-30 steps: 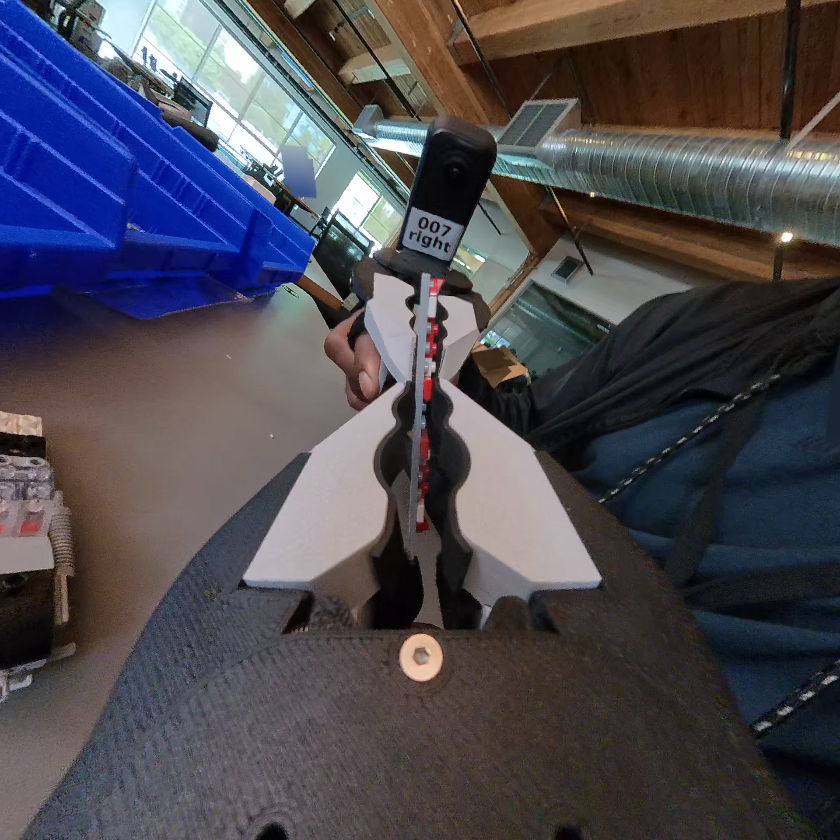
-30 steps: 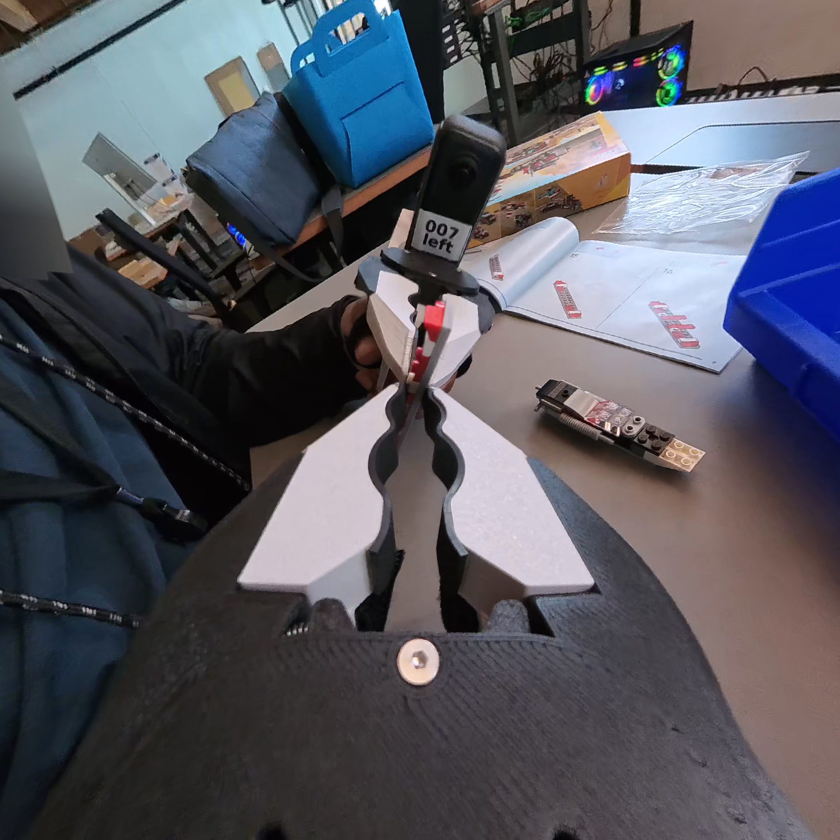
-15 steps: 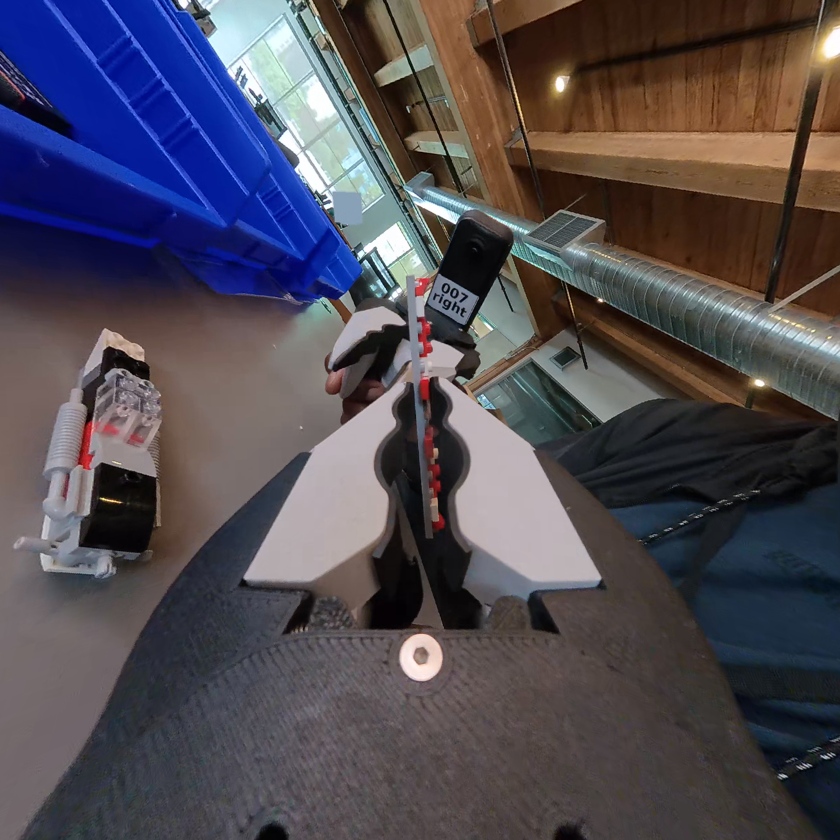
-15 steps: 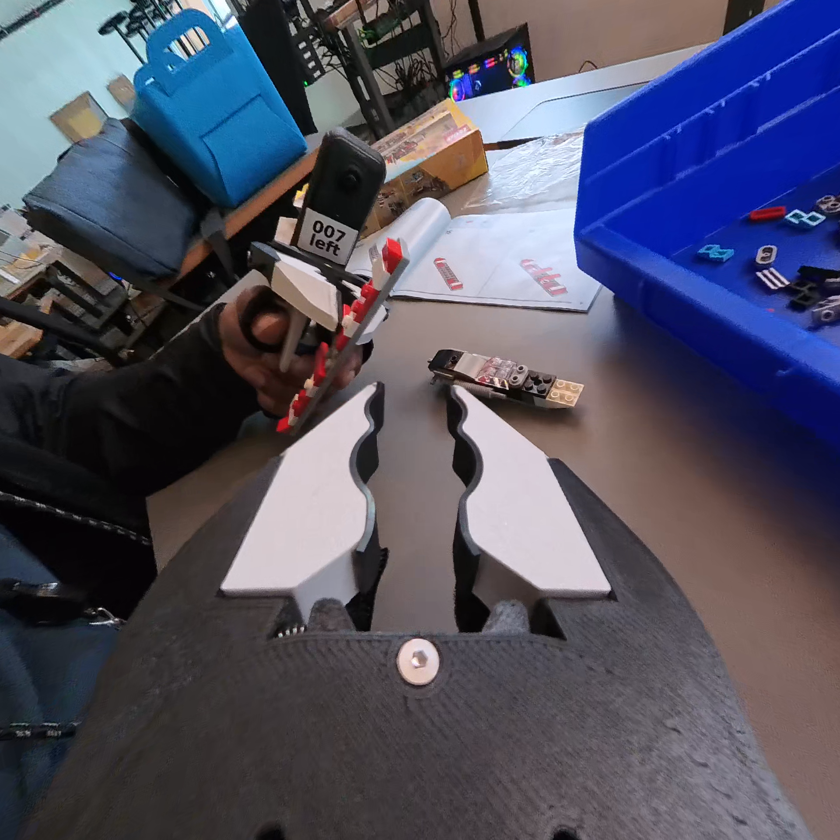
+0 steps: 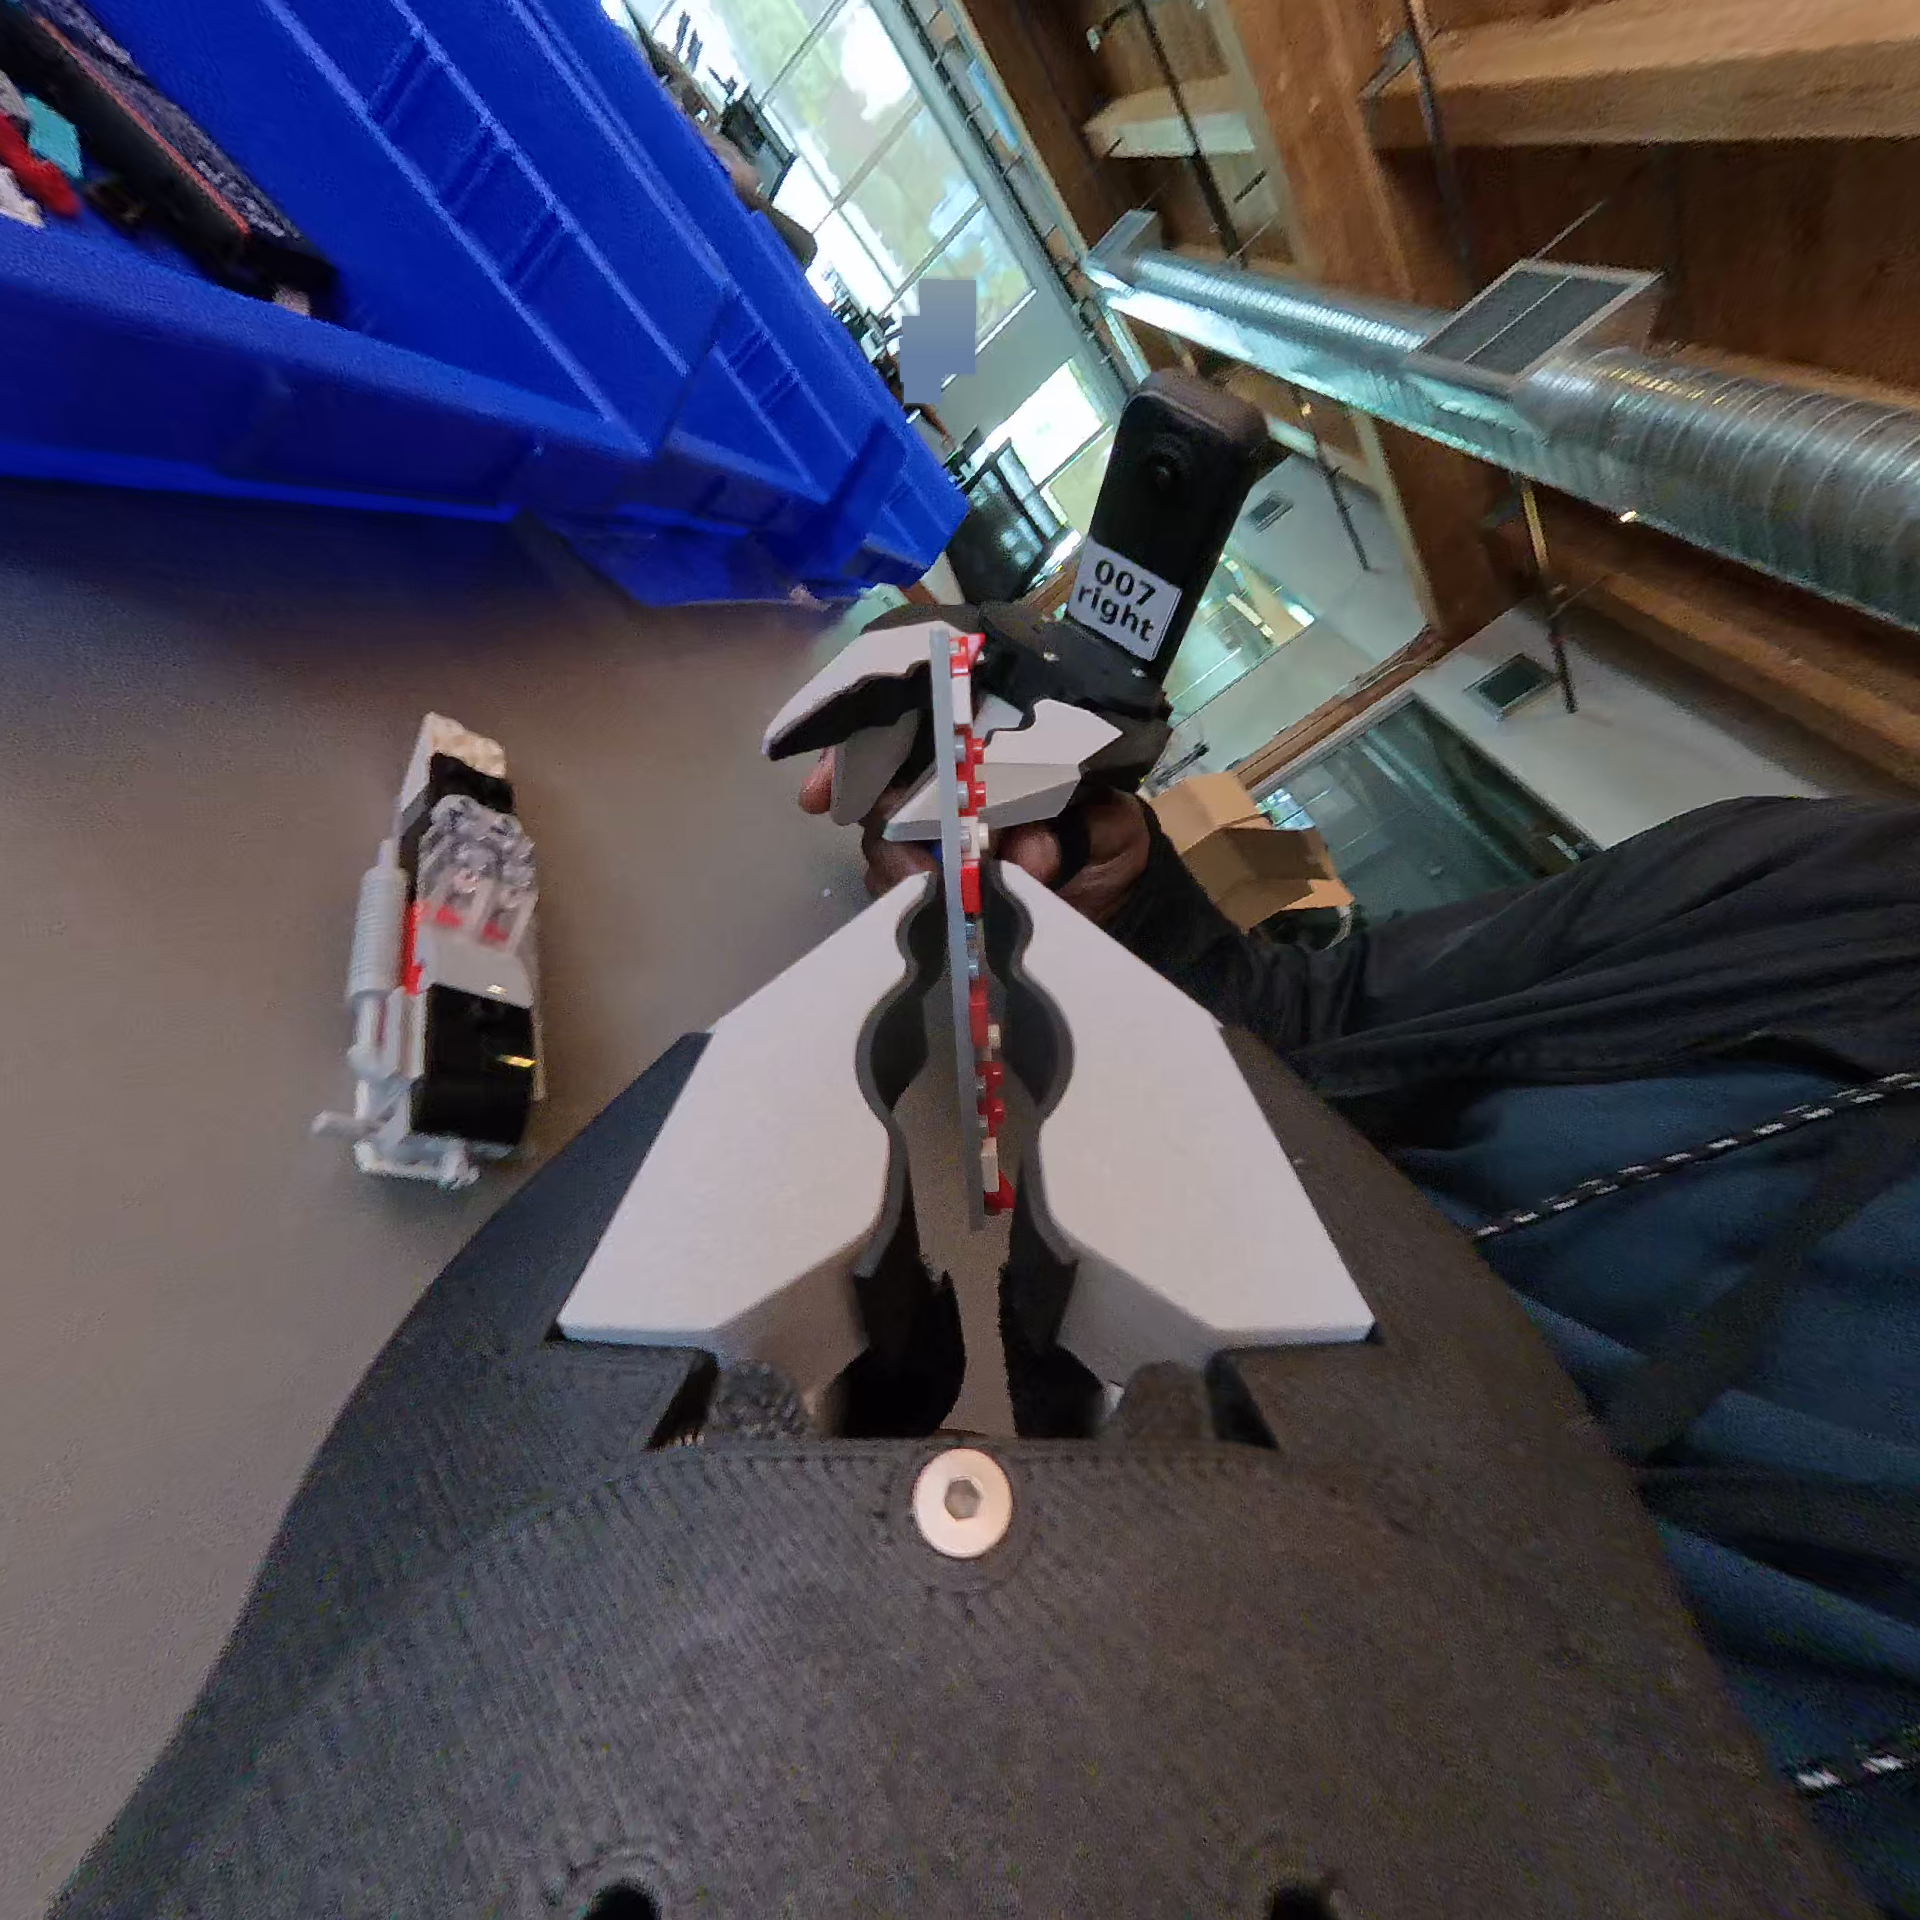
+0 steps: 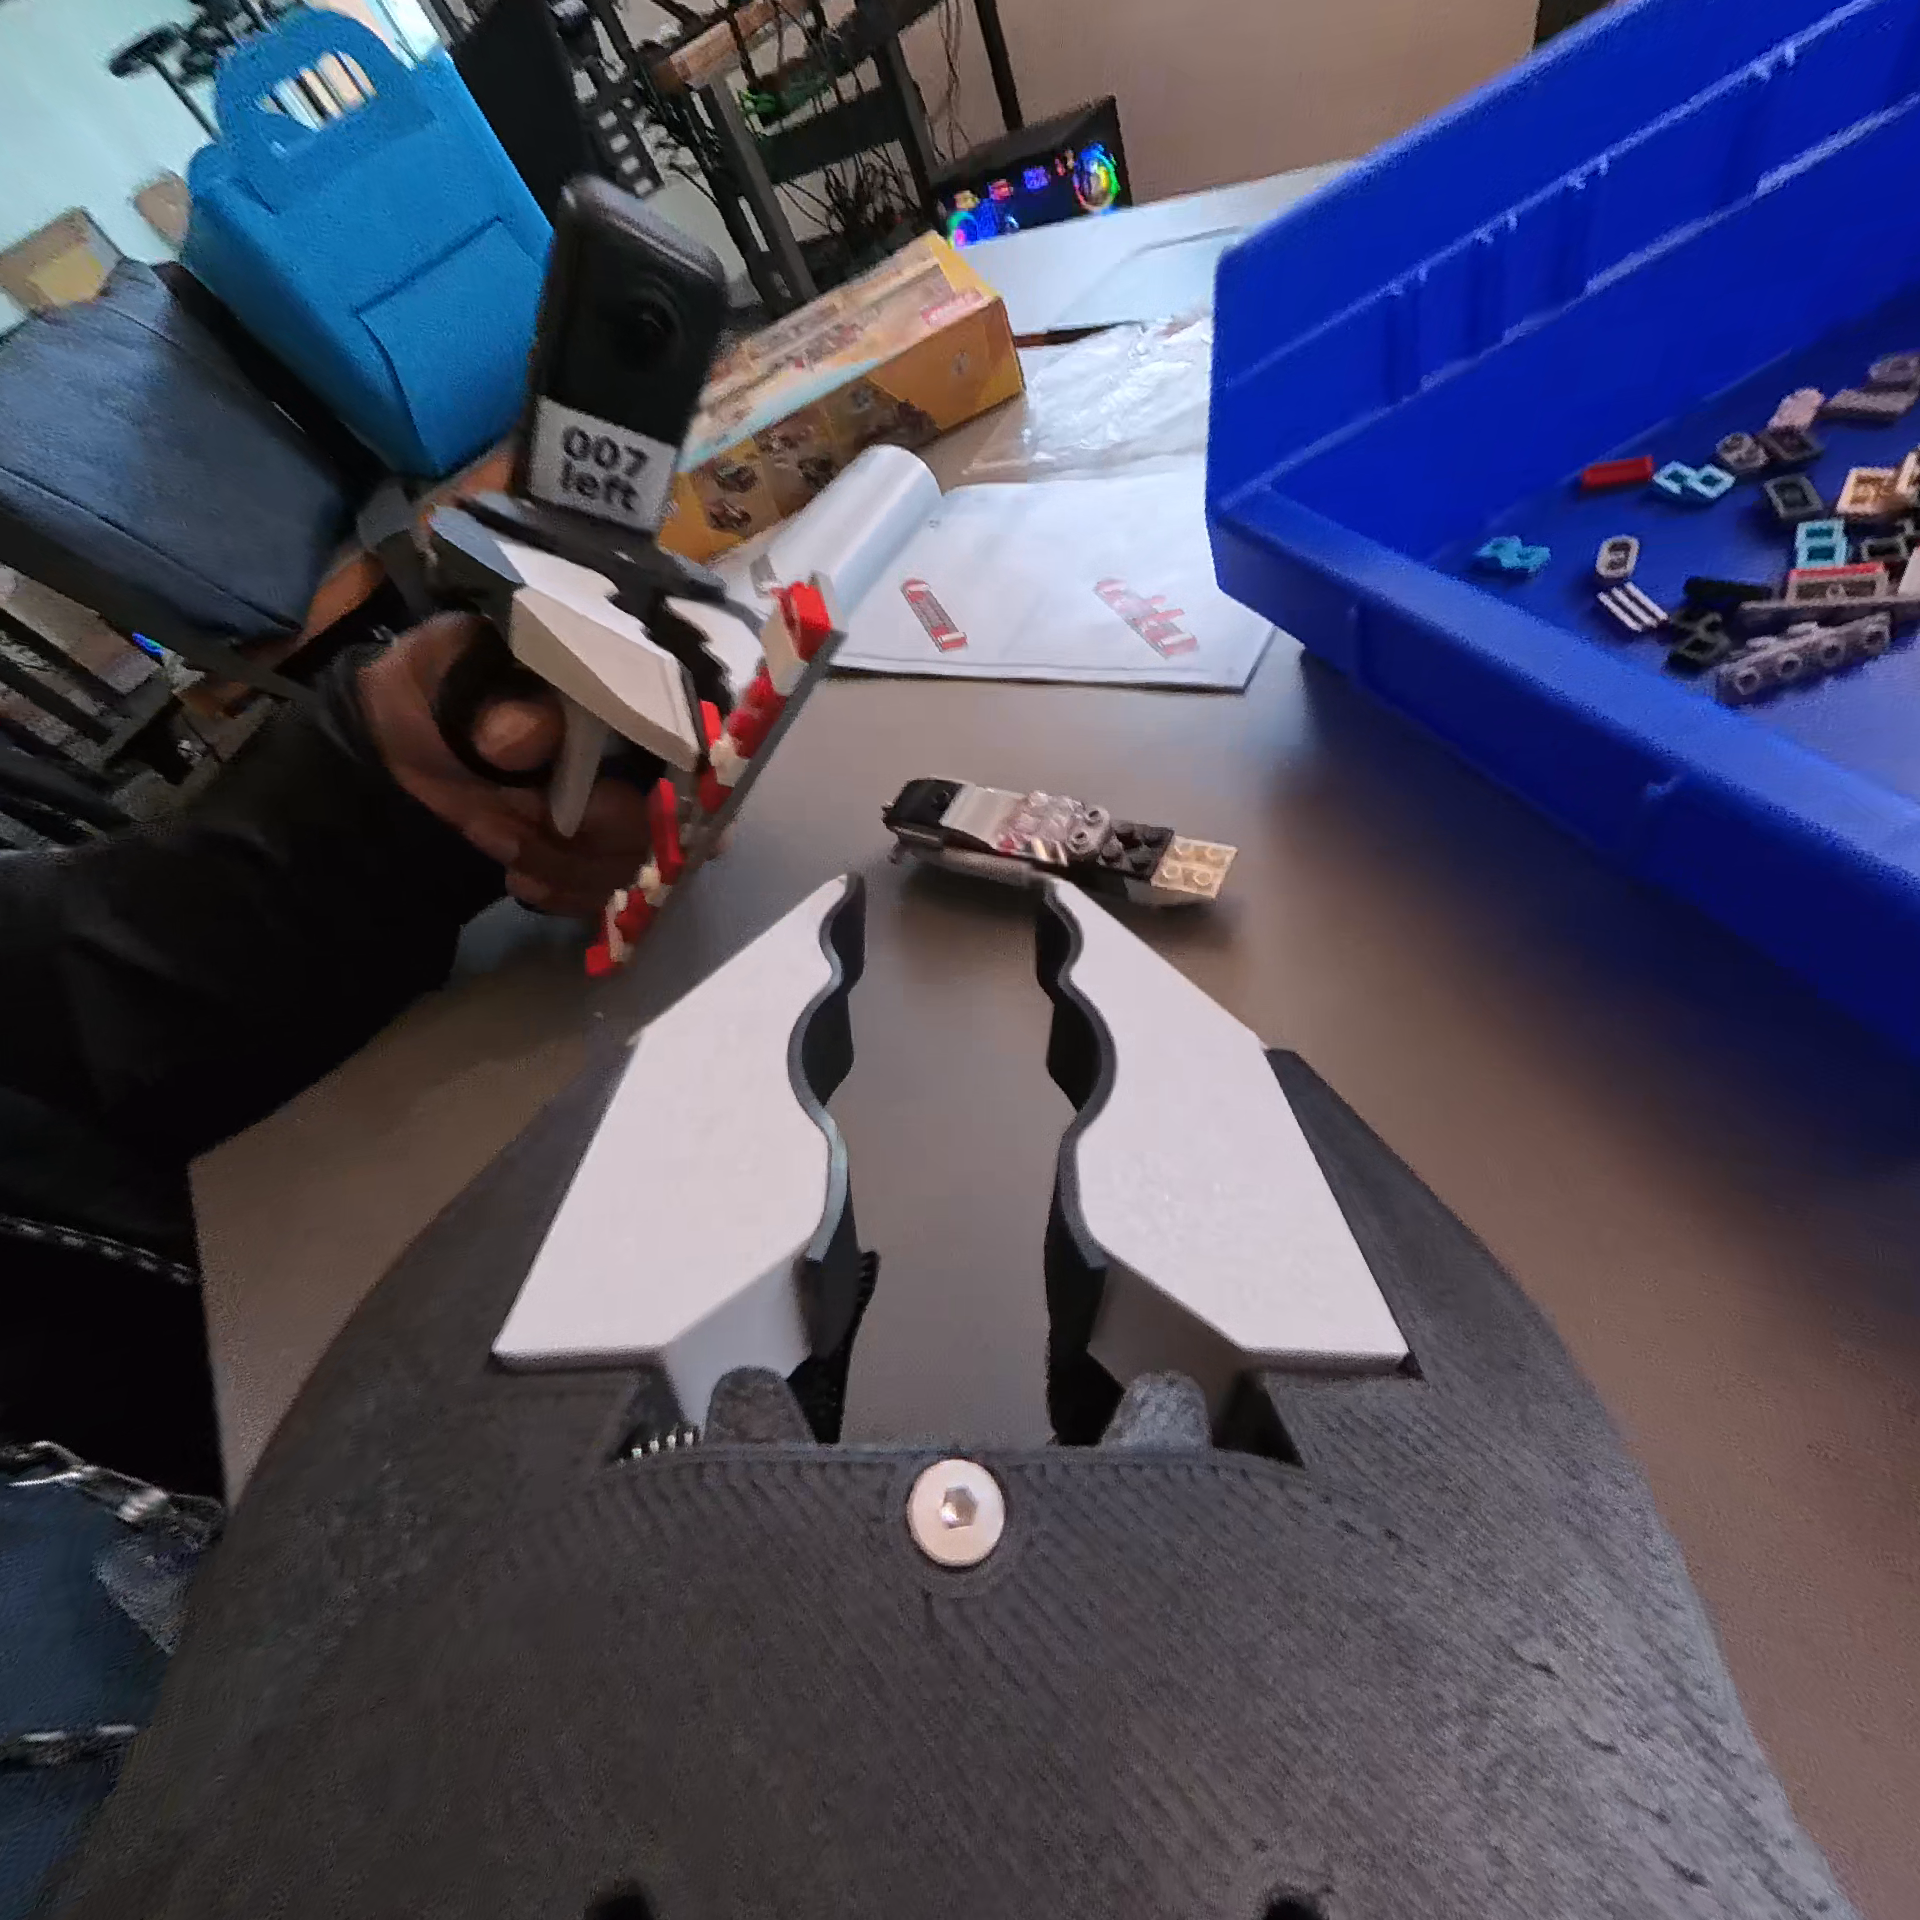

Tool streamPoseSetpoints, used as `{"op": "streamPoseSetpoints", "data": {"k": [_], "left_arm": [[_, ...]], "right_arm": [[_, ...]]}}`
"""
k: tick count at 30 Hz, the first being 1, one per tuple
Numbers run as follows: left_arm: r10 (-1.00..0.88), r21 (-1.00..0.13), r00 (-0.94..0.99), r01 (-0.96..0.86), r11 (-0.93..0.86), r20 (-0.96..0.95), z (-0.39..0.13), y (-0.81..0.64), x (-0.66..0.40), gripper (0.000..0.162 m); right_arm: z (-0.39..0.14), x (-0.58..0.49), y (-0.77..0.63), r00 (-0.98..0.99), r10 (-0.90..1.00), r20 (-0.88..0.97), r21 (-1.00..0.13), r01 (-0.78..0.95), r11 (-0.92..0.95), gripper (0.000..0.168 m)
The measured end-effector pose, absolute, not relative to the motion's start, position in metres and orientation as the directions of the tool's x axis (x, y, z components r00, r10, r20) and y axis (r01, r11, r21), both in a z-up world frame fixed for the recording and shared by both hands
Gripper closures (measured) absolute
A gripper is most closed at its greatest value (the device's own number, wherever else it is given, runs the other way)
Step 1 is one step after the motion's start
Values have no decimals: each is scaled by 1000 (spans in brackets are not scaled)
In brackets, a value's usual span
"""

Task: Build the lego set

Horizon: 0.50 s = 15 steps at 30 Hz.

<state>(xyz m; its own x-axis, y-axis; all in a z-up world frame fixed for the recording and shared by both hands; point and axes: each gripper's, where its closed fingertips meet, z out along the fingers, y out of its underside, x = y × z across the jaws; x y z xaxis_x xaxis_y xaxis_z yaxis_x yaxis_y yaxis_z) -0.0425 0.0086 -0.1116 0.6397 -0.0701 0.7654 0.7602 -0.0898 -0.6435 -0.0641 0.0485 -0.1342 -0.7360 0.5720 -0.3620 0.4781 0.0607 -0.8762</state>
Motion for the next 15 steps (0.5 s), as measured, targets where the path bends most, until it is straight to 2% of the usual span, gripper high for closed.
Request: {"op": "streamPoseSetpoints", "data": {"k": [5,10,15], "left_arm": [[12,-612,626,766,-198,779,-134,1,-41,155],[53,-616,659,726,-306,750,-150,7,-28,155],[71,-619,673,711,-334,736,-154,9,-25,155]], "right_arm": [[-136,-67,49,-736,553,-390,-874,484,28,133],[-128,-62,44,-733,435,-522,-831,553,-64,123],[-134,-57,36,-738,398,-545,-808,588,-15,118]]}}
